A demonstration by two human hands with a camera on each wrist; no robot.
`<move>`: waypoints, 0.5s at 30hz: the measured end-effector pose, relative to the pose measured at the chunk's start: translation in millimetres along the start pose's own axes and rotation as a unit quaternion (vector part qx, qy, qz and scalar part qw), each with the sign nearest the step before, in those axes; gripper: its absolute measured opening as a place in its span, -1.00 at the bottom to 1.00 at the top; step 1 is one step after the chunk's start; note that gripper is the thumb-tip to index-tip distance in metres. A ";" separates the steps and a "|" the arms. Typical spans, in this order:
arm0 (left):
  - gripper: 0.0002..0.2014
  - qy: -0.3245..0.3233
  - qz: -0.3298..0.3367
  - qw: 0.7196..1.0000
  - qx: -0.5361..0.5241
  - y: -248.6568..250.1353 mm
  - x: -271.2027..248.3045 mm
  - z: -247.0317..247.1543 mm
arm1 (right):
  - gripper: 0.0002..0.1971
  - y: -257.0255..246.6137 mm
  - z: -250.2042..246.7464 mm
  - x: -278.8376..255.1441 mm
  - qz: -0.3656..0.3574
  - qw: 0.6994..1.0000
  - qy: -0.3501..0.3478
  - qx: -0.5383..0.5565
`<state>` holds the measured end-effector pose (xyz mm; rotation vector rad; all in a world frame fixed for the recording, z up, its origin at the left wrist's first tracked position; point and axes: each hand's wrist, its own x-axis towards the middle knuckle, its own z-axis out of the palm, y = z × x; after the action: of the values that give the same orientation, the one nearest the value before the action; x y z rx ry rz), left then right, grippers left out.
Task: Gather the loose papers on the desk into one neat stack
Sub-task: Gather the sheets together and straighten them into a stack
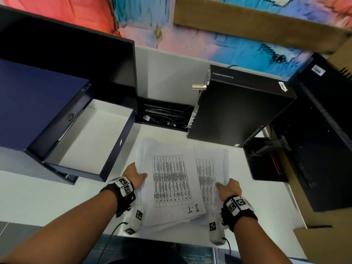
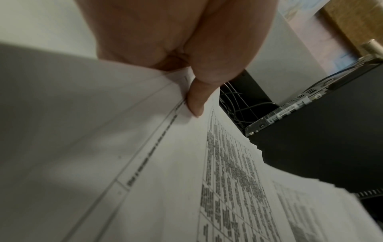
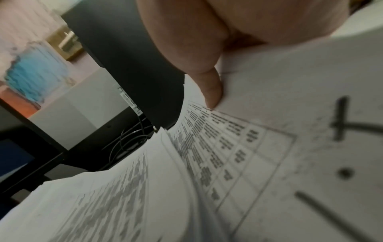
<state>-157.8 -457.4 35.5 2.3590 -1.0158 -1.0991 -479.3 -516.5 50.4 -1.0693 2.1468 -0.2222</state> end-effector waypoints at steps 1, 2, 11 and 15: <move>-0.45 0.001 -0.004 1.000 -0.003 -0.2 0.8 -0.4 | -0.51 -1.5 -6.1 1.7 -0.002 1.000 0.010 0.009; -0.42 0.001 -0.004 1.000 -0.006 0.0 0.4 -0.8 | -0.53 -2.1 -11.1 2.7 -0.007 1.000 0.015 0.012; -0.55 0.000 -0.002 1.000 -0.002 2.3 -1.7 -2.5 | -0.32 -0.3 1.4 -5.5 0.000 0.999 -0.024 0.026; -0.63 0.001 0.008 1.000 -0.004 2.6 -1.9 -0.3 | -0.51 -6.6 -10.2 -11.5 -0.032 0.999 0.017 0.019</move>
<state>-159.6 -457.8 38.1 2.3411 -1.0261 -1.0937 -477.3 -513.6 66.8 -1.1204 2.1332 -0.3109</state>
